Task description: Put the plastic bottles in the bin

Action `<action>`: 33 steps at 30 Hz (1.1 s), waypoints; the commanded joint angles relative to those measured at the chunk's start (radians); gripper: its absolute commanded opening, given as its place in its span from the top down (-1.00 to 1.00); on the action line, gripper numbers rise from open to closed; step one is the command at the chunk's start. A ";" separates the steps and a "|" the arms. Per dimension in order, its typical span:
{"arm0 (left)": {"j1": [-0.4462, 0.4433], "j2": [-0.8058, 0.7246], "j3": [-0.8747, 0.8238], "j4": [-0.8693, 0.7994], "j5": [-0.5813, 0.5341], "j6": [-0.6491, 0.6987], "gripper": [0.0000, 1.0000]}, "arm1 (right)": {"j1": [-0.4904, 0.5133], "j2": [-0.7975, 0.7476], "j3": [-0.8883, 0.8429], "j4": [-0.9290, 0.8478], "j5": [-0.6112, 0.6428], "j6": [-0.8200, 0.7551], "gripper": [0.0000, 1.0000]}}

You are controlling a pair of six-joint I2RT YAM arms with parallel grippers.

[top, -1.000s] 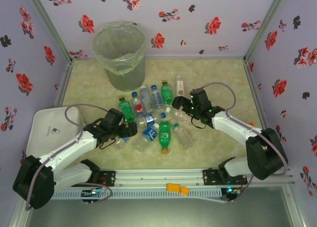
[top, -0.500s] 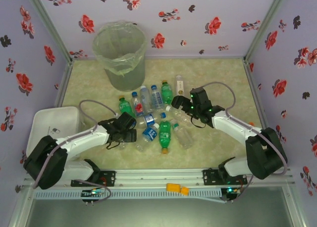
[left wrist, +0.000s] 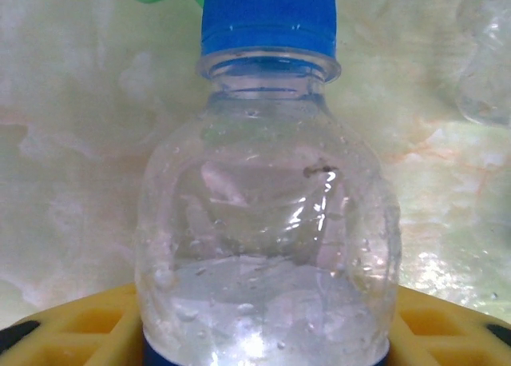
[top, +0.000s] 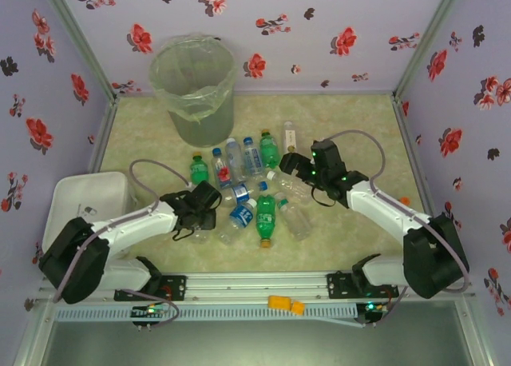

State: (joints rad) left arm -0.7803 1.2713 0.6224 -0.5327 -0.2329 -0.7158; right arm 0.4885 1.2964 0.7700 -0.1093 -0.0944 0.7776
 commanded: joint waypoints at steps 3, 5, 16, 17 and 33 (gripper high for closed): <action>-0.009 -0.129 0.025 -0.092 -0.027 -0.018 0.35 | -0.010 -0.049 -0.021 -0.012 0.026 -0.017 -0.99; -0.008 -0.185 0.031 -0.106 -0.043 -0.028 0.48 | -0.010 -0.064 -0.024 -0.019 0.028 -0.027 -0.99; -0.002 -0.437 0.230 -0.084 -0.100 0.137 0.85 | -0.012 -0.205 -0.094 -0.056 0.105 -0.086 -0.99; -0.001 -0.440 0.255 -0.061 -0.102 0.163 0.88 | -0.012 -0.218 -0.095 -0.064 0.107 -0.093 -0.99; 0.098 -0.146 0.660 0.346 -0.063 0.486 0.92 | -0.011 -0.276 -0.136 -0.008 0.035 -0.066 -0.99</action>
State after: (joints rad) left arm -0.7128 1.0767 1.1702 -0.2581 -0.3103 -0.3397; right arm 0.4824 1.0340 0.6365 -0.1307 -0.0410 0.7033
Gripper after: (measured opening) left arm 0.498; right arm 0.996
